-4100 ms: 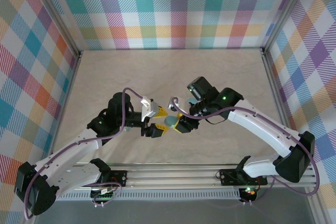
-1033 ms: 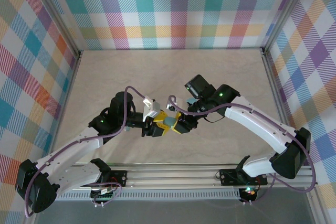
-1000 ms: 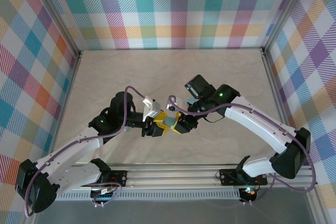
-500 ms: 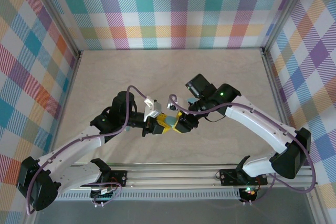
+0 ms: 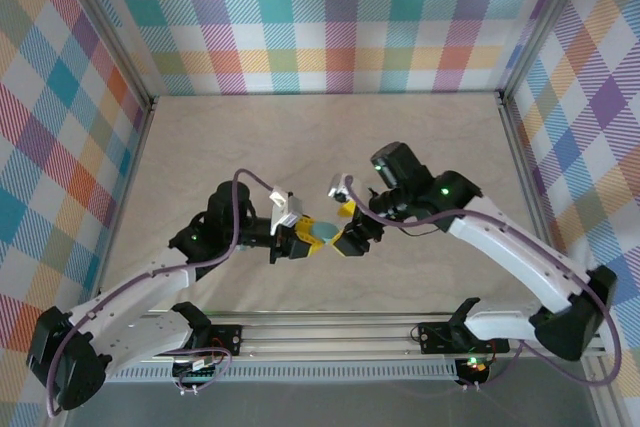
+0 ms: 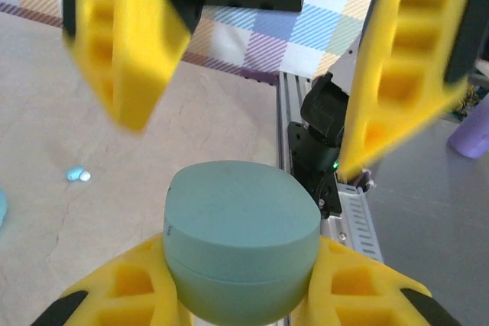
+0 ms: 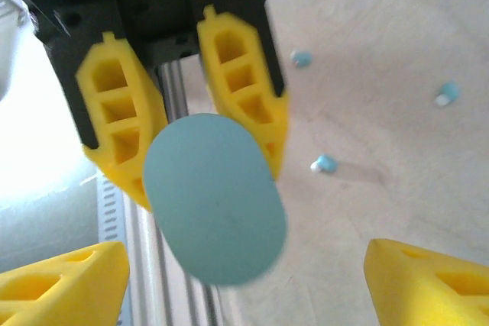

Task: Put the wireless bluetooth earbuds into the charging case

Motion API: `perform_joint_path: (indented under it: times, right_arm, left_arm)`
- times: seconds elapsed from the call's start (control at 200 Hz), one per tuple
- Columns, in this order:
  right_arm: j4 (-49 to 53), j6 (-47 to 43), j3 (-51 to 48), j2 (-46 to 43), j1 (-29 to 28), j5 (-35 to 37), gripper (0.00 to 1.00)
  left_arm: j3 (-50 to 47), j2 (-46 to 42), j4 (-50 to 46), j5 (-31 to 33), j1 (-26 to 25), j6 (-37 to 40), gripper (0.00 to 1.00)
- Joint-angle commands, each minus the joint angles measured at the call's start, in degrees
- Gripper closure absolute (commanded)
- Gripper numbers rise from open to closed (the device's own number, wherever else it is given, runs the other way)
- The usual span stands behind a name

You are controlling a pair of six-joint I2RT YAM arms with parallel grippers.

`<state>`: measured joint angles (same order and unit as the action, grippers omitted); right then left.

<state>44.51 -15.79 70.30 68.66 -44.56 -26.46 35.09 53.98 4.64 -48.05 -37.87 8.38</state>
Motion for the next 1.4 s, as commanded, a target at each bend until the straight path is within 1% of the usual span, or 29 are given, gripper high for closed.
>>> perform_joint_path:
  times: [0.0,0.085,0.17,0.295,0.375,0.525,0.665,0.805,0.985,1.315,1.335,1.4]
  right_arm:
    - [-10.49,5.86,-3.35,-4.98,0.93,-1.75,0.18]
    - [-15.48,8.04,-5.76,-6.75,0.98,-2.4,0.14]
    - [-18.83,9.08,-6.84,-6.5,0.97,-4.82,0.13]
    - [-19.86,8.64,-5.82,-3.99,0.98,-8.74,0.12]
    - [-19.79,8.26,-4.85,-2.37,0.92,-9.49,0.11]
    - [-18.82,7.47,-3.87,-0.34,0.2,-8.72,0.1]
    - [-18.8,6.56,-3.6,-0.2,0.08,-7.77,0.09]
    - [-19.41,7.03,-2.95,0.06,0.08,-4.05,0.09]
    - [-20.25,7.81,-1.79,1.27,0.25,0.53,0.09]
    - [-21.38,9.64,0.36,4.88,2.33,0.31,0.08]
    - [-21.46,11.56,0.36,4.9,2.59,0.32,0.08]
    - [-21.57,12.55,0.36,4.9,3.43,0.46,0.08]
  left_arm:
    - [-5.39,-3.97,12.35,3.28,-0.89,-8.25,1.0]
    - [-8.95,-7.54,17.23,5.99,-0.89,-11.76,1.0]
    - [-9.61,-10.95,17.58,8.6,-0.89,-13.43,1.0]
    - [-7.57,-12.49,15.95,8.06,-0.89,-14.57,1.0]
    - [-6.45,-12.14,16.2,7.22,-0.89,-15.59,1.0]
    - [-5.76,-11.88,17.74,6.79,-0.98,-16.76,1.0]
    - [-5.56,-11.88,18.19,6.57,-1.07,-17.25,1.0]
    - [-5.37,-11.96,18.05,6.4,-1.13,-17.43,1.0]
    - [-5.04,-11.88,14.73,6.3,-1.17,-15.33,1.0]
    - [-5.91,-12.4,12.53,7.09,-1.24,-13.27,1.0]
    - [-5.87,-12.49,12.29,7.11,-1.24,-13.1,1.0]
    - [-6.21,-12.87,11.88,7.1,-1.24,-12.87,1.0]
